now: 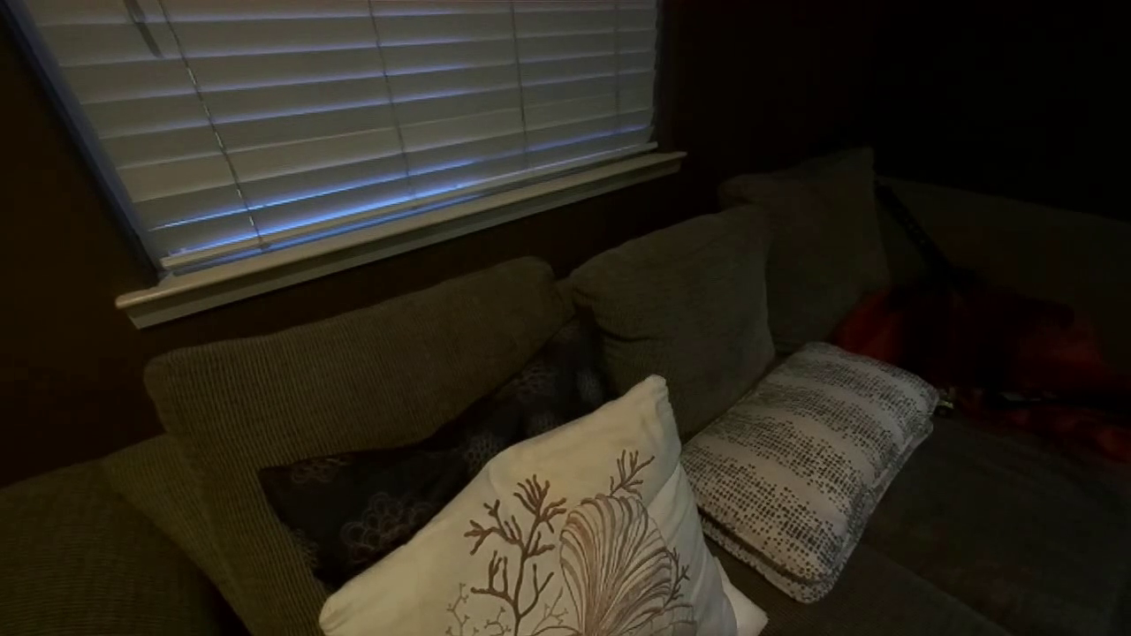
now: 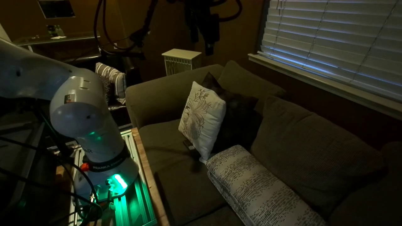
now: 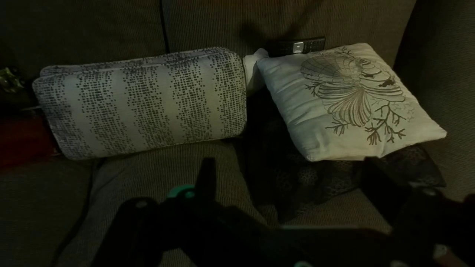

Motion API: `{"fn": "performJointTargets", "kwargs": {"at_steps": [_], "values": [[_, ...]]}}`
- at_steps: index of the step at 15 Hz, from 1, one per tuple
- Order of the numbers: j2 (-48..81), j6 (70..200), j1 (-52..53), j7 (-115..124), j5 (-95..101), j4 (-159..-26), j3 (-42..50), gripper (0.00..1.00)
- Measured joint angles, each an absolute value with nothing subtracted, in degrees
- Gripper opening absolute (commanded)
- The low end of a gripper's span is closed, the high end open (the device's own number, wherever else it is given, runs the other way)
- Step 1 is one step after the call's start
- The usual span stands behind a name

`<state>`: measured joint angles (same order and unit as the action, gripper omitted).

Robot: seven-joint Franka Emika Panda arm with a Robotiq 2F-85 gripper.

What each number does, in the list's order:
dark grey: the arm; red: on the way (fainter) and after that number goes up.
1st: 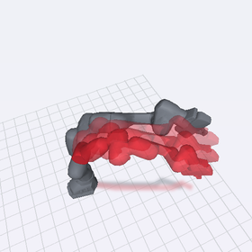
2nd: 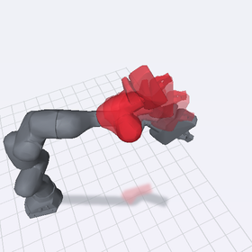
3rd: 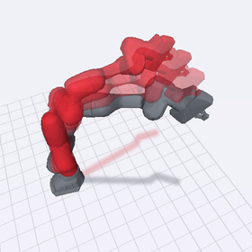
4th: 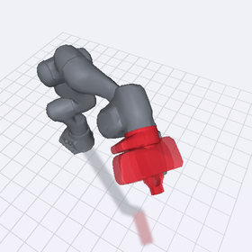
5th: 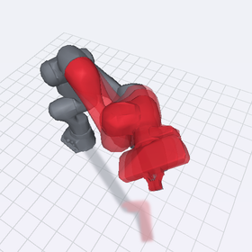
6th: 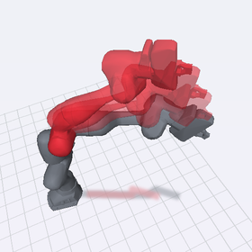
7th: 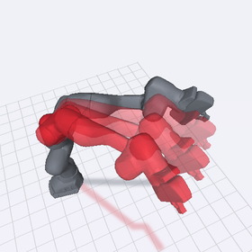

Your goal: Put the black and white pillow on the white pillows

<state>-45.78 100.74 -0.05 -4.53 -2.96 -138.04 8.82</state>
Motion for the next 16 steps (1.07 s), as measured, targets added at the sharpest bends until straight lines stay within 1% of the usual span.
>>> {"fn": "performJointTargets", "kwargs": {"at_steps": [5, 12, 16], "values": [[-39.30, 101.74, 0.15, 2.12, -8.82, -137.67, 5.53, 1.00], [-24.76, 106.30, 0.15, 18.93, -9.12, -134.02, -6.17, 1.00], [-16.81, 106.65, 0.53, 24.52, -6.27, -129.99, -10.59, 1.00]]}}
